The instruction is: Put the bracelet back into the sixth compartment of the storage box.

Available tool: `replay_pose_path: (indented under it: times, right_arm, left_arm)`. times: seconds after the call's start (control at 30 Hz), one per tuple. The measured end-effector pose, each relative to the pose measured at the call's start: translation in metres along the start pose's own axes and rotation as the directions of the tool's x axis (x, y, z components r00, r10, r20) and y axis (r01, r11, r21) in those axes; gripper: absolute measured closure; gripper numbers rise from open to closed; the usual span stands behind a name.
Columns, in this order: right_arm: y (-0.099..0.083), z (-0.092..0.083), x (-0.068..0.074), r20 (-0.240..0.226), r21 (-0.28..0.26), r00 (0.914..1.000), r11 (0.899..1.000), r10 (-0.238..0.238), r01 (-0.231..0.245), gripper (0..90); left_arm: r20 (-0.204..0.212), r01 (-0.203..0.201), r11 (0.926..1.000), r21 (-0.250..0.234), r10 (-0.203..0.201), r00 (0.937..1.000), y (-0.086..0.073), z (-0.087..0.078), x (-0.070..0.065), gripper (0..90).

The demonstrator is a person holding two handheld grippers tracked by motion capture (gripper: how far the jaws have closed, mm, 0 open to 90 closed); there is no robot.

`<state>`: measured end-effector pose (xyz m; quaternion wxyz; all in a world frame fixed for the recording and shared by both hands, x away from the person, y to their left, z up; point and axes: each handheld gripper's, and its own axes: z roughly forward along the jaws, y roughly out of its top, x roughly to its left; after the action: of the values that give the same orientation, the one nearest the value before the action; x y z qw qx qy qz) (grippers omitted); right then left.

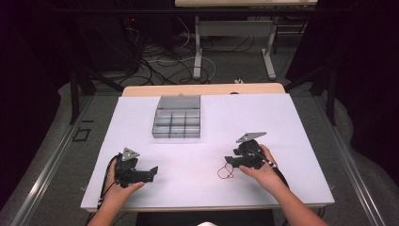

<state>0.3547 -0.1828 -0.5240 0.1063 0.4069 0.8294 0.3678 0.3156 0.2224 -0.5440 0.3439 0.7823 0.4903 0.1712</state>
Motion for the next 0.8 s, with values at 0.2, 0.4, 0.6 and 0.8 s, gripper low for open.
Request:
replay_pose_path:
  times: [0.2, 0.4, 0.6, 0.8]
  right_arm:
    - [0.001, 0.006, 0.001, -0.03, 0.048, 0.9995, 0.999, 0.01, -0.009, 51.6]
    - [0.0, 0.012, 0.001, -0.045, 0.05, 0.9987, 0.999, 0.024, -0.022, 54.0]
    - [0.0, 0.015, 0.002, -0.067, 0.082, 0.9968, 0.996, 0.044, -0.039, 57.0]
    - [0.0, 0.018, 0.0, -0.077, 0.104, 0.994, 0.992, 0.078, -0.07, 59.8]
  left_arm:
    - [0.0, 0.0, 1.0, 0.0, 0.0, 1.0, 0.0, 0.0, 0.0, 0.5]
    - [-0.001, -0.008, 1.0, 0.006, 0.008, 1.0, 0.0, 0.0, 0.001, 0.5]
    - [-0.001, -0.008, 1.0, 0.006, 0.008, 1.0, 0.0, 0.0, 0.001, 0.6]
    - [-0.001, -0.007, 1.0, 0.005, 0.007, 1.0, 0.0, 0.0, 0.001, 0.5]
